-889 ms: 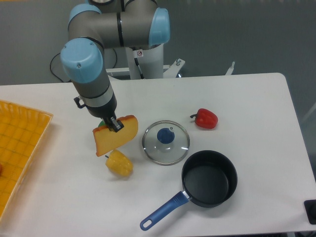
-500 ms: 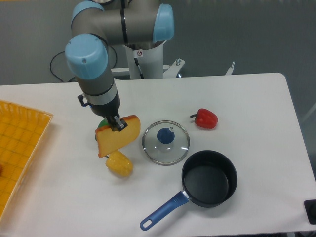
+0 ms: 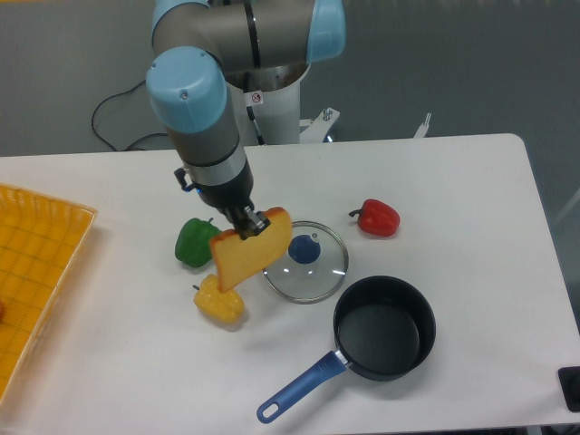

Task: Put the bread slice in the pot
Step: 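Carry the bread slice over the black saucepan, then lower the bread slice into the saucepan and hold it there, then release the bread slice and raise the gripper from the saucepan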

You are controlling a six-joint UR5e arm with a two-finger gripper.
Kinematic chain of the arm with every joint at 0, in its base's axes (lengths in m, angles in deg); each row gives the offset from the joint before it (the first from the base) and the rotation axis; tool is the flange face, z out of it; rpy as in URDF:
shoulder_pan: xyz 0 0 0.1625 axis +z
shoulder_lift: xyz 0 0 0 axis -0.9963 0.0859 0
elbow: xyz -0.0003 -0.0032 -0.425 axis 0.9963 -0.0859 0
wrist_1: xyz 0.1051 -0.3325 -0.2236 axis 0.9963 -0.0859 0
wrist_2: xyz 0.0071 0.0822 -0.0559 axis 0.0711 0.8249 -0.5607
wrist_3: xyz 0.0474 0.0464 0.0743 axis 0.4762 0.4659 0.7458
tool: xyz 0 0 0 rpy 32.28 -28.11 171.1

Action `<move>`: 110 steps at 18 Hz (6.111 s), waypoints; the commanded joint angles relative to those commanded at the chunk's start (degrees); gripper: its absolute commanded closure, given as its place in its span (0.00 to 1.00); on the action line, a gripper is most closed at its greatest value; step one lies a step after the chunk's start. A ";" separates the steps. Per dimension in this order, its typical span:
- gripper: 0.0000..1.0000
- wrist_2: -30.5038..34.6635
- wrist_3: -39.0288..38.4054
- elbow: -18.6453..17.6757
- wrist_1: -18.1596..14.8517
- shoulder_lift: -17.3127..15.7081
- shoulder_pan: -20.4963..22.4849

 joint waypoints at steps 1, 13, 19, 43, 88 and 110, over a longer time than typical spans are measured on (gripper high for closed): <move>1.00 -0.09 1.23 0.09 0.00 0.09 0.53; 1.00 1.58 8.62 2.73 11.32 6.24 6.25; 1.00 2.02 9.06 4.58 14.24 6.68 8.79; 1.00 2.55 13.20 2.65 23.55 14.50 10.82; 0.94 3.52 13.28 2.21 26.37 16.61 10.91; 0.00 8.44 18.38 -1.57 24.70 14.42 8.80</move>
